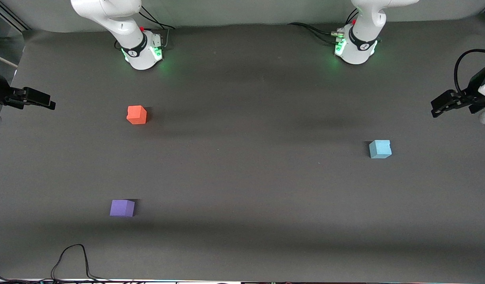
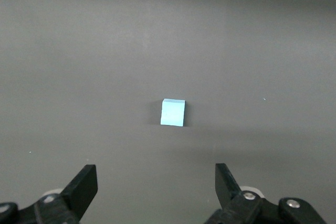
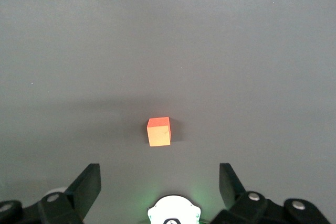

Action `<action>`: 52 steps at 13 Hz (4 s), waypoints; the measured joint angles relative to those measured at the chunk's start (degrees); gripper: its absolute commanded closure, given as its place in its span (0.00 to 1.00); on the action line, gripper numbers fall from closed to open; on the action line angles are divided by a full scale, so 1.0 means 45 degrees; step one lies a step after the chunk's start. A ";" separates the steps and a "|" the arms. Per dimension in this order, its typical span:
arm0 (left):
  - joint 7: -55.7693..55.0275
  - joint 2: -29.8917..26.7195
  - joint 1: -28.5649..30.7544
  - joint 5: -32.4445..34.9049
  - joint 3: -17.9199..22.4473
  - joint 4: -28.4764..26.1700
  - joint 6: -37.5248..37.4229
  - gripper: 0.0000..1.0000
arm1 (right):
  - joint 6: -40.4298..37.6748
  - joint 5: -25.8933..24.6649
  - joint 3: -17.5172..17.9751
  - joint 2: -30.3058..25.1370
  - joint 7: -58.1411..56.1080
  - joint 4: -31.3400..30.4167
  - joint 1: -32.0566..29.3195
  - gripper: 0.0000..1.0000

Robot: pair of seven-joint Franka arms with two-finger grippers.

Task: Place blue block between orange and purple blocks

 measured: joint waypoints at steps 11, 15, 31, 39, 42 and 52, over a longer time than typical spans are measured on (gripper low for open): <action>0.0010 0.0651 -0.0075 -0.0186 -0.0030 0.1451 -0.0972 0.00 | -0.0062 0.0000 0.0010 0.0155 -0.0003 -0.0012 0.0005 0.00; 0.0010 0.1057 -0.0021 -0.0607 0.0089 0.1423 -0.0973 0.00 | -0.0051 0.0000 0.0006 0.0200 -0.0003 0.0001 -0.0002 0.00; 0.0512 0.3896 0.0762 -0.0682 0.0106 -0.6711 0.9219 0.00 | 0.0075 0.0000 -0.0203 0.0233 0.0006 0.0077 0.0000 0.00; 0.0511 0.5231 0.0729 -0.0684 0.0001 -0.7104 1.0429 0.60 | 0.0086 0.0000 -0.0343 0.0257 0.0171 0.0093 -0.0080 0.00; 0.0511 0.5226 0.0535 -0.0685 -0.0052 -0.7075 1.0545 0.69 | 0.0154 0.0001 -0.0608 0.0257 0.0671 0.0110 -0.0086 0.00; 0.0557 0.1845 0.0478 -0.0693 0.0282 0.0056 0.0160 0.63 | 0.0392 0.0078 -0.0684 0.0318 0.0685 0.0140 0.0036 0.00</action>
